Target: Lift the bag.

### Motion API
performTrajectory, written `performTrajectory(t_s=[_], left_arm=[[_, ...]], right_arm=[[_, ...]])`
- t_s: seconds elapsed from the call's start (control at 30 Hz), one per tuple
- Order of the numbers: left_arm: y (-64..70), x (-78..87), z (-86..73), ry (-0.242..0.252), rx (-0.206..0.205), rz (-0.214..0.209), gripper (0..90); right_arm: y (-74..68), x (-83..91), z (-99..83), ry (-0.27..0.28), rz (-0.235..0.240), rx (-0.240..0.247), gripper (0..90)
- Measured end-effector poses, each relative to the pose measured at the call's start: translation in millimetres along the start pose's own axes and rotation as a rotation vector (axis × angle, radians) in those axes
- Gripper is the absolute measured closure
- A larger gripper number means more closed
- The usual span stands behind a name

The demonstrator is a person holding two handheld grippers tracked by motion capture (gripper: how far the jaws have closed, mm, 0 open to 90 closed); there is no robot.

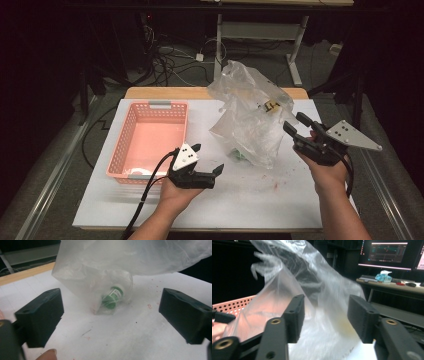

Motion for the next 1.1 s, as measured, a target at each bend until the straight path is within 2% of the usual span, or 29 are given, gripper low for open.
performTrajectory(t_s=[0.07, 0.17, 0.27, 0.37, 0.5, 0.67, 0.73, 0.83, 1.1], left_arm=[[1.3, -0.3, -2.2, -0.008, 0.004, -0.003, 0.0], [3.3, 0.3, -6.2, -0.024, -0.004, -0.003, 0.0], [6.1, 0.3, -11.6, -0.045, -0.019, -0.008, 0.0], [5.2, -0.2, -16.8, -0.072, -0.026, -0.008, 0.0], [6.3, 0.9, -19.9, -0.065, -0.019, -0.009, 0.0], [5.3, 1.7, -25.9, -0.063, -0.008, -0.009, 0.0], [5.0, 3.7, -26.4, -0.055, -0.013, -0.003, 0.0], [4.9, 6.2, -28.1, -0.047, -0.017, 0.002, 0.0], [3.8, 9.5, -29.2, -0.034, -0.005, 0.004, 0.0]], right_arm=[[-0.4, 5.6, -7.6, -0.016, 0.002, -0.012, 41.2], [0.6, 14.0, -18.9, -0.036, 0.000, -0.022, 33.5], [0.3, 20.1, -33.4, -0.078, 0.007, -0.038, 24.8], [-1.4, 23.4, -53.2, -0.138, 0.009, -0.026, 19.0], [-6.9, 25.2, -83.1, -0.202, 0.023, -0.049, 13.5], [-10.0, 22.3, -117.5, -0.268, 0.051, -0.100, 0.6], [-10.3, 20.9, -128.2, -0.295, 0.043, -0.104, 0.0], [-8.2, 19.6, -136.8, -0.307, 0.026, -0.114, 0.0], [-1.8, 22.7, -140.0, -0.294, -0.003, -0.106, 0.0]])
Point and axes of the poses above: each handheld gripper's, and its own axes: x roughly backward along the jaws, z roughly out of its top, y roughly to its right, the point moved 8 cm from there along -x, roughly forward along the jaws, and after that the axes turned 2 degrees about z, right-handed, at the moved point
